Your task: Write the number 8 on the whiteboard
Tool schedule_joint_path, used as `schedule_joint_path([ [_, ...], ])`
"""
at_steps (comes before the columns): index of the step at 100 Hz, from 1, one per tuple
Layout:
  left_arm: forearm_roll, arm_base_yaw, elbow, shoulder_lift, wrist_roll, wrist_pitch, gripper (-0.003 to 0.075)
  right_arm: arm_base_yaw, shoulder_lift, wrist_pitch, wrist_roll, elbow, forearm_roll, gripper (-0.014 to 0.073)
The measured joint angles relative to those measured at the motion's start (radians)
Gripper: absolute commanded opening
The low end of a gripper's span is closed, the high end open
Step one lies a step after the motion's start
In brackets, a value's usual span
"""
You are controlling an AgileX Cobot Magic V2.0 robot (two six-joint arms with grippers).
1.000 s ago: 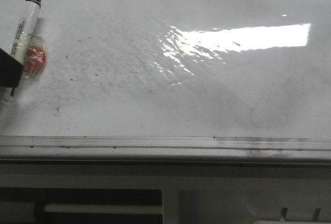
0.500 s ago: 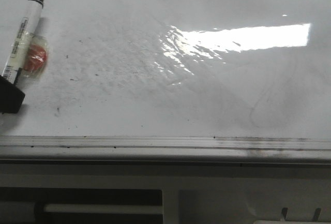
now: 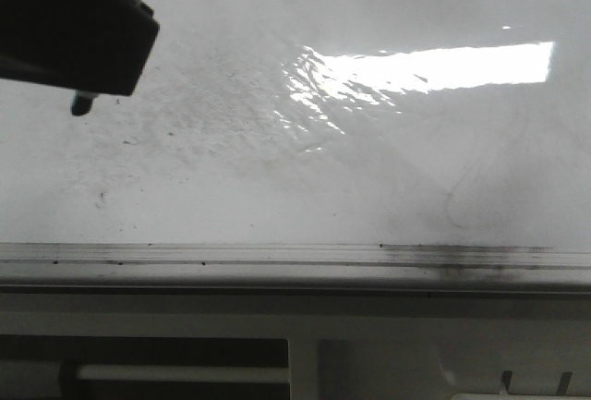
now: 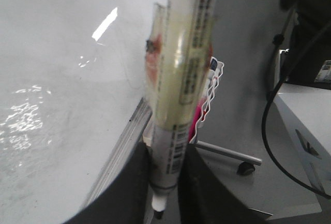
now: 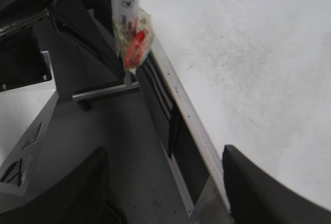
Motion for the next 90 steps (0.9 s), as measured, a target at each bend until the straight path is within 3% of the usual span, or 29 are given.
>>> schedule_joint_path([
  [29,-0.037,-0.007,0.000,0.001,0.024,0.034,-0.0020,0.219,0.222,-0.177,-0.046,-0.084,0.011,0.0419],
  [51,-0.043,-0.007,0.000,0.001,0.026,0.068,-0.0020,0.265,0.338,-0.230,-0.056,-0.121,0.037,0.0411],
  [61,-0.042,-0.007,0.000,0.001,0.026,0.067,-0.0020,0.265,0.351,-0.230,-0.059,-0.123,0.057,0.0261],
  [68,-0.043,-0.007,0.000,0.002,0.026,0.064,-0.0020,0.269,0.351,-0.225,-0.059,-0.125,0.066,0.0070],
  [69,-0.043,-0.007,0.000,0.002,0.026,0.062,-0.0020,0.269,0.351,-0.222,-0.059,-0.125,0.068,0.0011],
  [73,-0.043,-0.007,0.000,0.002,0.026,0.057,-0.0020,0.271,0.351,-0.218,-0.059,-0.125,0.075,-0.0074],
  [82,-0.043,-0.007,0.000,0.002,0.028,0.048,0.0003,0.274,0.351,-0.218,-0.059,-0.125,0.091,-0.0063],
  [89,-0.045,-0.007,0.000,0.002,0.030,0.044,0.0095,0.274,0.351,-0.222,-0.059,-0.125,0.091,-0.0063],
  [90,-0.045,-0.007,0.000,0.002,0.032,0.044,0.0136,0.274,0.351,-0.222,-0.059,-0.125,0.091,-0.0063],
])
